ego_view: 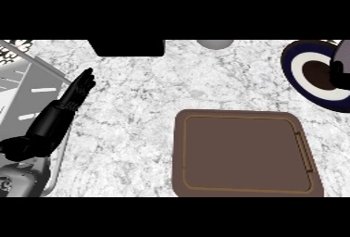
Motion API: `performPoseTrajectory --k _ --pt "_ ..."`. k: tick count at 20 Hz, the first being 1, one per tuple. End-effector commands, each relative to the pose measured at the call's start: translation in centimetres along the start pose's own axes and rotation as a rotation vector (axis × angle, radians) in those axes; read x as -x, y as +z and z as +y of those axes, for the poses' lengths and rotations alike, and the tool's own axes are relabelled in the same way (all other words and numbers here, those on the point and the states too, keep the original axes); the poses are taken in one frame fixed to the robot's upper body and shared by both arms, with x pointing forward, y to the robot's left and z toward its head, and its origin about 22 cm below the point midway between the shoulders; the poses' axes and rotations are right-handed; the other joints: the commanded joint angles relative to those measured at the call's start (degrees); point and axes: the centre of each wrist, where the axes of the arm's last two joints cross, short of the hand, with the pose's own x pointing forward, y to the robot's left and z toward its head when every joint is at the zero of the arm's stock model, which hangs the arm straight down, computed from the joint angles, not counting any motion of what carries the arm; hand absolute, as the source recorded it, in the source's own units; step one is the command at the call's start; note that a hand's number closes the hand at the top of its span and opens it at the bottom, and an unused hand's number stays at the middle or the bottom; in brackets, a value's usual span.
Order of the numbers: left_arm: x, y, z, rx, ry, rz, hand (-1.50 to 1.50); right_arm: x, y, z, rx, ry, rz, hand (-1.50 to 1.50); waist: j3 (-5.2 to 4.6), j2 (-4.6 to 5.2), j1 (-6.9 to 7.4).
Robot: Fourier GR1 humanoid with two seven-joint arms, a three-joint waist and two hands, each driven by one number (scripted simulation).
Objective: Pick the eggplant from the tray and place it in the plate
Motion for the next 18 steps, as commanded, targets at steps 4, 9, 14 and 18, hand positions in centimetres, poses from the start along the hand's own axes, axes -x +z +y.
performPoseTrajectory --k 4,9,14,18 --pt "1.0 -0.1 -1.6 0.002 0.006 0.005 0.0 6.6 -1.4 3.3 0.087 0.006 0.041 1.5 -0.03 0.28 0.95" --pt "-0.6 -0.7 0.2 0.037 -0.003 -0.033 0.0 10.3 -3.5 3.1 0.035 0.085 0.096 1.5 0.02 0.63 2.24" --pt "-0.7 -0.2 -1.5 0.05 0.018 -0.038 0.0 12.7 -3.5 3.9 -0.089 0.044 0.277 1.5 0.12 1.0 3.88" --pt "0.0 -1.5 -1.5 0.054 0.015 -0.042 0.0 12.9 -4.3 3.7 -0.159 0.024 0.289 -1.5 0.13 1.35 3.53"
